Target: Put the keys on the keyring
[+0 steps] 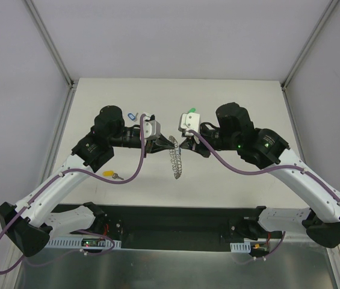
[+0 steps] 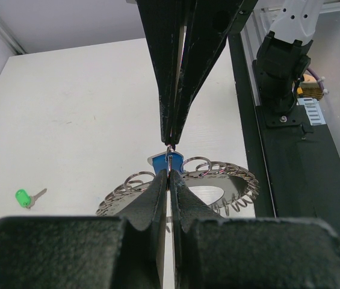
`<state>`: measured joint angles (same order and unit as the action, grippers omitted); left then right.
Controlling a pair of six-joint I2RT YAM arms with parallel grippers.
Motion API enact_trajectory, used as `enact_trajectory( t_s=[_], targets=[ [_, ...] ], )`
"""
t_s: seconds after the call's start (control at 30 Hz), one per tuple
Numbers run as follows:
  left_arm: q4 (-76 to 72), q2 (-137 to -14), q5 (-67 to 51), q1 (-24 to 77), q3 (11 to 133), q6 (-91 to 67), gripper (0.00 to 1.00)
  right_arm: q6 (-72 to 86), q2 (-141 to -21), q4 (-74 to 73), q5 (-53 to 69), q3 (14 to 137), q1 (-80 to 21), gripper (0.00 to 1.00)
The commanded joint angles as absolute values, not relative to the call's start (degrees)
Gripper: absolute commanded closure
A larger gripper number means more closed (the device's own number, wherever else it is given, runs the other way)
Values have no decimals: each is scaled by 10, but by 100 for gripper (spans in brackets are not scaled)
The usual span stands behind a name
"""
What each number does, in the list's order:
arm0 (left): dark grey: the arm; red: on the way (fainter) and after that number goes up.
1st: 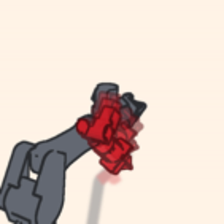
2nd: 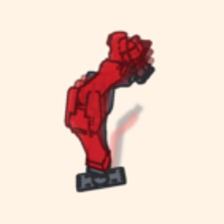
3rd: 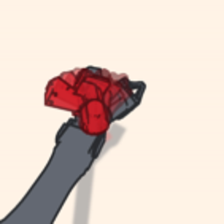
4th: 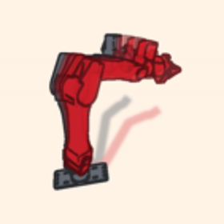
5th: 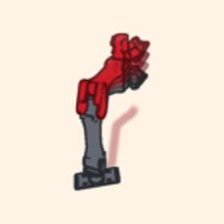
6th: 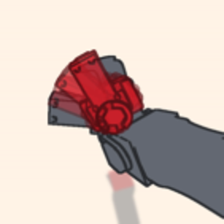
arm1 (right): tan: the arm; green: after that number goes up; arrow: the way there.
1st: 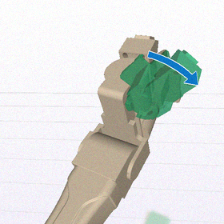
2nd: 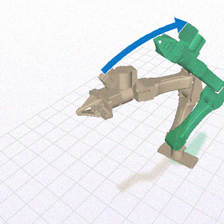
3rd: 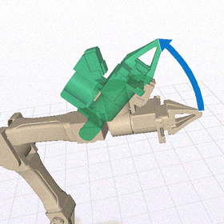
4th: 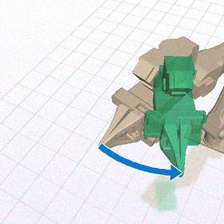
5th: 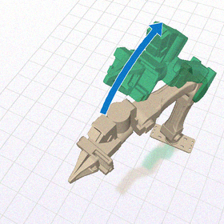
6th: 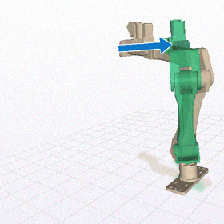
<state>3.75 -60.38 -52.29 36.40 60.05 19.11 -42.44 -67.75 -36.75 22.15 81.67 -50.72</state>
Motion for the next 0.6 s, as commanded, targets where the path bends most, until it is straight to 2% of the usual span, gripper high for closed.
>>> enact_trajectory(
  t_s=[0.0,0.57],
  targets=[
    [2,-594,-547,365,599,207,100,-424,-662,-363,242,831,-506,99],
    [2,-595,-570,365,601,219,100,-433,-655,-384,250,831,-501,99]
  ],
)
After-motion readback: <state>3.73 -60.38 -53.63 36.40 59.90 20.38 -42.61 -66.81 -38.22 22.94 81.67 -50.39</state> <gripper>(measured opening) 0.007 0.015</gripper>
